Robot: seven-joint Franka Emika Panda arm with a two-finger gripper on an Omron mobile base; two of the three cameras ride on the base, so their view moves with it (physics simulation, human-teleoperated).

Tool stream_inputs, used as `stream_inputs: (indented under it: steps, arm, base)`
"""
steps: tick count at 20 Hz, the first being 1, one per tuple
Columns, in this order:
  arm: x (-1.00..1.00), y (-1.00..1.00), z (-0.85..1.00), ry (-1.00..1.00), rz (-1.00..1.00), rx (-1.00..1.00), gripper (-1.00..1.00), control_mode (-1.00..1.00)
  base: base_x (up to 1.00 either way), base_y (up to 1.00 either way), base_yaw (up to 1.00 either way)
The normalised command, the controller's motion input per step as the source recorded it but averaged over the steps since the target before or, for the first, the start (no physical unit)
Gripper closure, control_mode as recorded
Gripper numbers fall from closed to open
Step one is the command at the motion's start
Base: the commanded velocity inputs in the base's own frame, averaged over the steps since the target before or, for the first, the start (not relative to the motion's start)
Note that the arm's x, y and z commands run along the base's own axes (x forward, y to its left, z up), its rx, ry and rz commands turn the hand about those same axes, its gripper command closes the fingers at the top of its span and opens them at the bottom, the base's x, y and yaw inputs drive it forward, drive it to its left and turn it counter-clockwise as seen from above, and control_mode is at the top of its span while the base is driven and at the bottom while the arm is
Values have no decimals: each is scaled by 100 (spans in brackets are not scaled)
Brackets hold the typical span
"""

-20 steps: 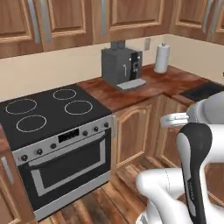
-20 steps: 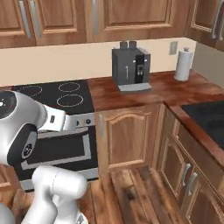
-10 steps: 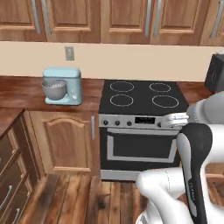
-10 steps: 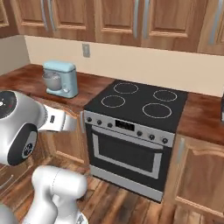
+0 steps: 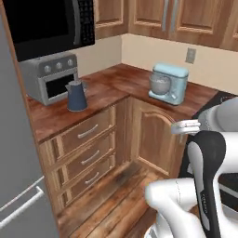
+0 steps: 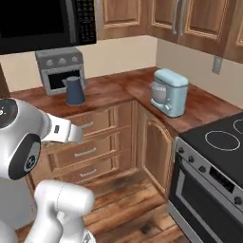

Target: Navigate to the microwave.

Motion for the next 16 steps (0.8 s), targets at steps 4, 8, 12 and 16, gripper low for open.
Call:
stream_inputs:
  steps: [4, 8, 12, 16]
  arm:
    - [0, 0, 0, 0, 0, 0, -100, 100]
    - [0, 0, 0, 0, 0, 0, -100, 100]
    - [0, 0, 0, 0, 0, 0, -100, 100]
    - [0, 0, 0, 0, 0, 0, -100, 100]
  base:
    - [2, 0, 99]
    - [78, -27, 78]
    - [100, -77, 60]
    - [100, -99, 34]
